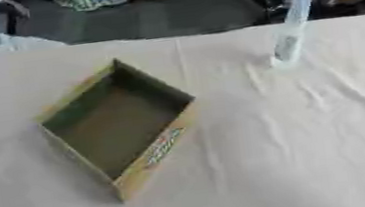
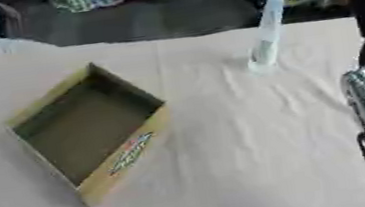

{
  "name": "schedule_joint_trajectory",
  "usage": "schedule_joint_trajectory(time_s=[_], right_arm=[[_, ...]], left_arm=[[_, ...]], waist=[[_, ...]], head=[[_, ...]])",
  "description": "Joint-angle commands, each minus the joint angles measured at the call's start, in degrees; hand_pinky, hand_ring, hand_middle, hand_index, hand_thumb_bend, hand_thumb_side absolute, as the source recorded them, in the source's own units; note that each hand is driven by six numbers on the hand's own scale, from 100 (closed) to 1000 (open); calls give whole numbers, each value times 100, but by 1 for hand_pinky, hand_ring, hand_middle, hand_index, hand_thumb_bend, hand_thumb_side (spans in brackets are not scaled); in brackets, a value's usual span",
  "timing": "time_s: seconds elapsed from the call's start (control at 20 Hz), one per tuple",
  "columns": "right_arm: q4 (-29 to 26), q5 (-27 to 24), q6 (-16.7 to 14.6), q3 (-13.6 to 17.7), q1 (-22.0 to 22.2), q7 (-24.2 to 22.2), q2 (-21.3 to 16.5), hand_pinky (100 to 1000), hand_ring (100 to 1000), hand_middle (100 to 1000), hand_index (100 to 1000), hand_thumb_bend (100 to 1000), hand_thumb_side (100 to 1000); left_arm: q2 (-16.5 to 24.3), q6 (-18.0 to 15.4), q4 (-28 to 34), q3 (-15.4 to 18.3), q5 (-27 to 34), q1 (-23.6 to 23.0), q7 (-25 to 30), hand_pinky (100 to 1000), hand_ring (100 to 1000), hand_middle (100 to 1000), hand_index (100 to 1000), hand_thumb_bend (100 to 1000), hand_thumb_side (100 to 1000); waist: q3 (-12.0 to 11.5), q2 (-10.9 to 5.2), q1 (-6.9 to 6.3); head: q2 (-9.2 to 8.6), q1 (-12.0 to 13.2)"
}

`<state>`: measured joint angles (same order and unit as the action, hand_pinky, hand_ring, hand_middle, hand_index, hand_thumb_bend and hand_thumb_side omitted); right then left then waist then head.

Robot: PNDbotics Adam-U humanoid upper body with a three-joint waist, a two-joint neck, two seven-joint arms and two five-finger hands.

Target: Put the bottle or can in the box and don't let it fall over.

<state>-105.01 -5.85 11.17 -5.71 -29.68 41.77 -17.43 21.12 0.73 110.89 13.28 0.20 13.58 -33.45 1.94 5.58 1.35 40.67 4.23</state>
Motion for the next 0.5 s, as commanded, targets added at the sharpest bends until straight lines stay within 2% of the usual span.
schedule_joint_trajectory(time_s=[0.05, 0.5], right_arm=[[-107, -23, -10, 6, -102, 9, -143, 738, 715, 775, 783, 100, 528], [-93, -24, 5, -1, -190, -4, -123, 739, 718, 777, 785, 100, 528]], left_arm=[[107, 12, 109, 33, -9, 46, 15, 714, 769, 715, 890, 185, 805], [111, 7, 106, 30, -8, 52, 23, 714, 769, 716, 890, 186, 802]], waist=[[4, -52, -21], [-5, -79, -7]], head=[[-50, 3], [-77, -3]])
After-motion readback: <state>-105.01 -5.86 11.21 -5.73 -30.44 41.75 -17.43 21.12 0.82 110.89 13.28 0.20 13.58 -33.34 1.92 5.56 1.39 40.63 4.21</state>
